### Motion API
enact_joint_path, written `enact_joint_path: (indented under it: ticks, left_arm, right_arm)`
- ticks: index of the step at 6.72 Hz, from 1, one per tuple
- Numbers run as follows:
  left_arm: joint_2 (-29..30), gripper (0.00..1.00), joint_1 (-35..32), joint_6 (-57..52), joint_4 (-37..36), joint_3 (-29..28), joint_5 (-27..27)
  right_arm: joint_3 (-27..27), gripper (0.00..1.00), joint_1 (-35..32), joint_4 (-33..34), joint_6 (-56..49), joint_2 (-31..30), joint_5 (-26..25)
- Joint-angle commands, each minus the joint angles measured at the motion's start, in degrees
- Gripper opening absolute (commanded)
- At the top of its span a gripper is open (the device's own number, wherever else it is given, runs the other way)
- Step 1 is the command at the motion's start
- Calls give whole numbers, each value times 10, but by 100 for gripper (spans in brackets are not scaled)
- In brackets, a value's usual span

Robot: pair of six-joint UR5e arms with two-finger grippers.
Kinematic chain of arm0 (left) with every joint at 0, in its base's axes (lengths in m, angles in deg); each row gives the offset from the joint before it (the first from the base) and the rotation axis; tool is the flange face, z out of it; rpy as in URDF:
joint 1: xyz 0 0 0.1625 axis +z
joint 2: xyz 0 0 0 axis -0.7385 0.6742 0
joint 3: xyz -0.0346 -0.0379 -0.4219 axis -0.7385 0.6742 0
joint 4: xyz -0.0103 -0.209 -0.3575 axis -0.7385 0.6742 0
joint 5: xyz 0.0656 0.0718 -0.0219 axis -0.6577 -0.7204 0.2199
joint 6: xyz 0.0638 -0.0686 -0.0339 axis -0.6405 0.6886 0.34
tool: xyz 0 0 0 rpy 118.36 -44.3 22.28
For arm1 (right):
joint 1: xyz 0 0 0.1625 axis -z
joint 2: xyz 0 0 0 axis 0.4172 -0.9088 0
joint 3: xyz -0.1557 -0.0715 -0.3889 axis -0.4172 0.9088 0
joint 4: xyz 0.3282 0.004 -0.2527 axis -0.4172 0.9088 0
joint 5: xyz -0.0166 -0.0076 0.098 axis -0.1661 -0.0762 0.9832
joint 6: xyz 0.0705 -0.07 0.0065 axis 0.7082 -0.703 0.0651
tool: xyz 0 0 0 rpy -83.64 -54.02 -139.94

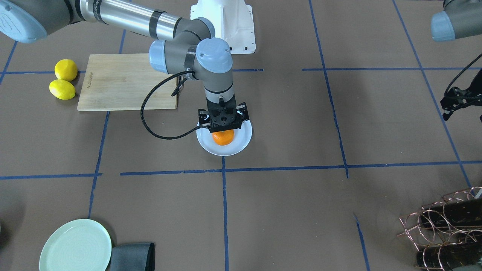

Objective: Pick orange to plate
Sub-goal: 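Carry the orange with the right gripper over the light blue plate and lower it, then open the right gripper to release the orange and withdraw the right arm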

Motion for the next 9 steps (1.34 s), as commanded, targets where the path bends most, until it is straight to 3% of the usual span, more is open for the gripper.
enact_joint_path:
  ticks: [1, 3, 5, 7, 9]
  left_arm:
    - [-11, 100, -35, -68, -25, -6, 21]
    - [-24, 100, -98, -134, -75, -11, 99]
    - [-26, 100, -131, -190, -114, -35, 159]
    - [-30, 100, -166, -190, -126, -78, 175]
    - [-28, 100, -184, -190, -153, -79, 173]
  right_arm:
    - [-41, 100, -29, 3, 4, -8, 39]
    - [-142, 100, -94, 45, -14, -63, 109]
    - [-224, 100, -162, 91, -99, -132, 158]
    - [-251, 100, -264, 104, -225, -200, 240]
    - [-247, 100, -354, 104, -366, -274, 283]
